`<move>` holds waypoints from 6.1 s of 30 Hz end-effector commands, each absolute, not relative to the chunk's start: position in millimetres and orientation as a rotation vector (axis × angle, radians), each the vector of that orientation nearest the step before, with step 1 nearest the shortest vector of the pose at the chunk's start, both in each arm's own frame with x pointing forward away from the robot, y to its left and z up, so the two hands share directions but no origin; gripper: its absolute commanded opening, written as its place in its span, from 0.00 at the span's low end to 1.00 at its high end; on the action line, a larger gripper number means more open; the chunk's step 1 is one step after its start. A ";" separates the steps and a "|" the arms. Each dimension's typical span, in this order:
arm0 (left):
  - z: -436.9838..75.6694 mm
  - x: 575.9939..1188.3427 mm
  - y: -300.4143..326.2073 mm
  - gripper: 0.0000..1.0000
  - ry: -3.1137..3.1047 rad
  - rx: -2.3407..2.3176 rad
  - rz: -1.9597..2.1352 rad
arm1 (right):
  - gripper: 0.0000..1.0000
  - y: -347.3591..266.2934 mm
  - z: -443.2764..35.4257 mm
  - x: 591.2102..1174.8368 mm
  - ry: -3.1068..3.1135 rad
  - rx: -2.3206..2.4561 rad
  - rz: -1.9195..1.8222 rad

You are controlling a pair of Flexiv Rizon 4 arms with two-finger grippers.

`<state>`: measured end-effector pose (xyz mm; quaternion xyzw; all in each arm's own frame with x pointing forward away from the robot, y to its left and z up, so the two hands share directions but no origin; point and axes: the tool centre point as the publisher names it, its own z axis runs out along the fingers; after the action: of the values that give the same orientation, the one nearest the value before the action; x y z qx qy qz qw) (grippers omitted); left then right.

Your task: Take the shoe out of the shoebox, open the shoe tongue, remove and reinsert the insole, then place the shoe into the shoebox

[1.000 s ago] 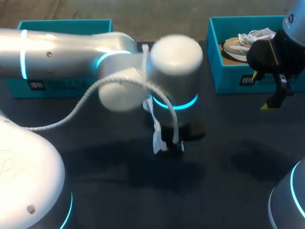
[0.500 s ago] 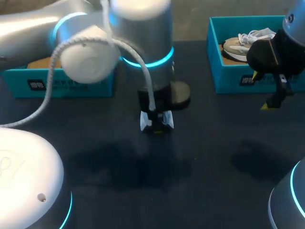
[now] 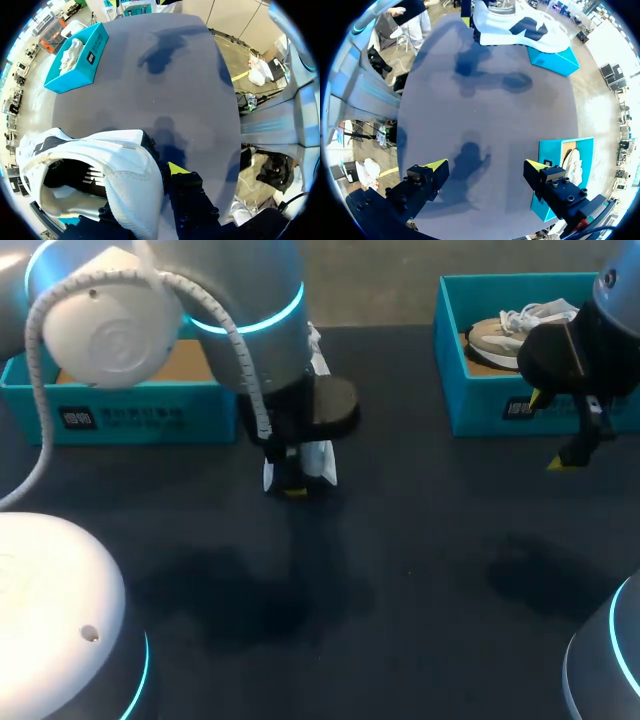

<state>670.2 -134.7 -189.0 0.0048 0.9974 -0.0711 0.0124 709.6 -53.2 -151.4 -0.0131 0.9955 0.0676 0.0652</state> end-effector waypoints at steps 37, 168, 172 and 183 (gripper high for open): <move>-161.3 745.6 37.8 0.00 3.194 0.228 -0.149 | 1.00 -51.6 -151.9 711.3 3.008 -0.037 0.199; -138.3 989.8 392.0 0.00 2.868 1.614 0.389 | 1.00 -51.6 -151.9 711.3 3.008 -0.037 0.199; -138.3 989.8 392.0 0.00 2.868 1.614 0.389 | 1.00 -51.6 -151.9 711.3 3.008 -0.037 0.199; -137.8 991.0 390.0 0.00 2.820 1.697 0.396 | 1.00 -51.6 -151.9 711.3 3.008 -0.037 0.199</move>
<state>991.5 391.0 -139.9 0.4867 0.8615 0.1156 -0.0873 709.6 -53.2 -151.4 -0.0129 0.9955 0.0676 0.0652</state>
